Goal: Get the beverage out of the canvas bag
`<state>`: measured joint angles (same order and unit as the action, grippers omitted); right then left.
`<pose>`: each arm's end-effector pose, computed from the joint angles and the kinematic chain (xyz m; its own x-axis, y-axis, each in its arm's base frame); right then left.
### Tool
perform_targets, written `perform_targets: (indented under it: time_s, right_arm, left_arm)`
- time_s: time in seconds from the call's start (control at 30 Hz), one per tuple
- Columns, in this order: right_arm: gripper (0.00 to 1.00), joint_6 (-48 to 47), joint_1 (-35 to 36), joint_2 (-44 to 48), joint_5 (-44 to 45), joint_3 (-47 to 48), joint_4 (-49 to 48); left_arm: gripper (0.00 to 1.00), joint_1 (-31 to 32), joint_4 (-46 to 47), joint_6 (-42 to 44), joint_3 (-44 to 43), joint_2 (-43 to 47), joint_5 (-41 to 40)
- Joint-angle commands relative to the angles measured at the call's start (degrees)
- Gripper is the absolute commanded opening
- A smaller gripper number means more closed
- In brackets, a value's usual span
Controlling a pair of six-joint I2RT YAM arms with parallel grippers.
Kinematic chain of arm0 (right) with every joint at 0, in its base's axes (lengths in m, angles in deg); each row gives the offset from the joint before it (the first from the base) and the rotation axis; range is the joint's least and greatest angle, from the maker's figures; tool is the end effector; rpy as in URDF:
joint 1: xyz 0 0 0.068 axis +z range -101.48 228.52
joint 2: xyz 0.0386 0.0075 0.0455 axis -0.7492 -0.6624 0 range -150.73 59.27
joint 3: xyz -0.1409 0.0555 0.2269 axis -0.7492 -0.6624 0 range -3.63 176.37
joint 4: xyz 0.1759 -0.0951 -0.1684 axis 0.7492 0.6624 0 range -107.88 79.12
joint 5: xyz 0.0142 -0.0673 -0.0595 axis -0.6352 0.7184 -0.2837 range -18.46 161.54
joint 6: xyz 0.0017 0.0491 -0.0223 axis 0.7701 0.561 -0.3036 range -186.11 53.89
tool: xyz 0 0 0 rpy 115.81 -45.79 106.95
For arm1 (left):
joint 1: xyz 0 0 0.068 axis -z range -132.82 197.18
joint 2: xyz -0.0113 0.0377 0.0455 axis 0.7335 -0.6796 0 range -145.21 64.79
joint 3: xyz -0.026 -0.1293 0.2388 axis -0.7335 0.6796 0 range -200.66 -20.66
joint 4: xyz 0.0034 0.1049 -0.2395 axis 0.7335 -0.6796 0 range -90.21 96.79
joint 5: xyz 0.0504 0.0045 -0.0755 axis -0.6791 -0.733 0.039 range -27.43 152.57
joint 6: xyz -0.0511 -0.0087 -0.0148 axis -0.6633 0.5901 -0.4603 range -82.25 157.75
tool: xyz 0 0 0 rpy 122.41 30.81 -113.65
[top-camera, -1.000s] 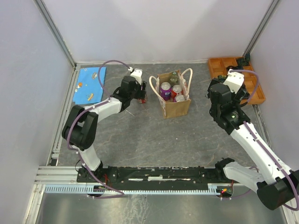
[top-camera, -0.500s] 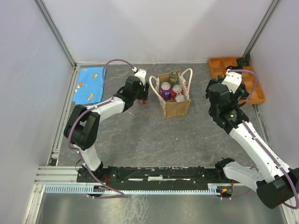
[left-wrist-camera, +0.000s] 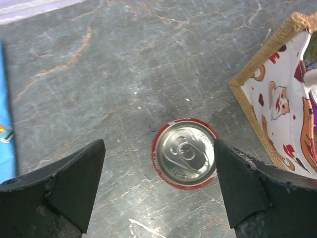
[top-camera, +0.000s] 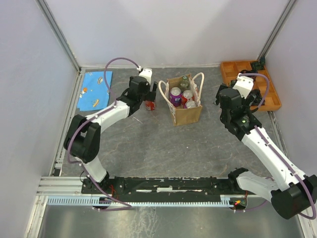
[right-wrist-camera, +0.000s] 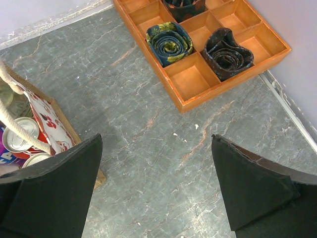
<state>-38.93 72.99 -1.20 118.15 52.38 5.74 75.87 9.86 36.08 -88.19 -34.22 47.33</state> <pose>0.2161 0.0699 0.3375 -0.2445 0.2335 -0.9411 0.4616 0.8816 0.0988 0.3526 -0.1823 0.2459 -0.4247 0.2003 -0.8829 0.2480 0.9636 0.0993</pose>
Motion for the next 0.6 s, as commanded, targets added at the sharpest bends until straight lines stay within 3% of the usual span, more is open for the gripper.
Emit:
perform_targets:
  time_s: [0.0, 0.17, 0.37, 0.57]
  right_arm:
    - [0.99, -0.1, -0.2, 1.0, 0.8, 1.1, -0.8]
    - [0.99, -0.8, -0.3, 2.2, 2.1, 0.9, -0.8]
    - [0.98, -0.6, -0.3, 2.8, 3.0, 1.4, 0.2]
    - [0.97, 0.3, -0.2, 3.8, 3.6, 1.5, 2.0]
  left_arm:
    - [0.94, -0.3, -0.4, 3.7, -4.6, 5.9, -7.5]
    - [0.92, -0.7, -5.3, 6.2, -13.4, 8.8, -6.6]
    - [0.88, -0.1, -8.2, 2.6, -22.0, 9.9, 12.0]
    - [0.85, 10.2, -15.9, 9.6, -30.7, 4.6, 16.0]
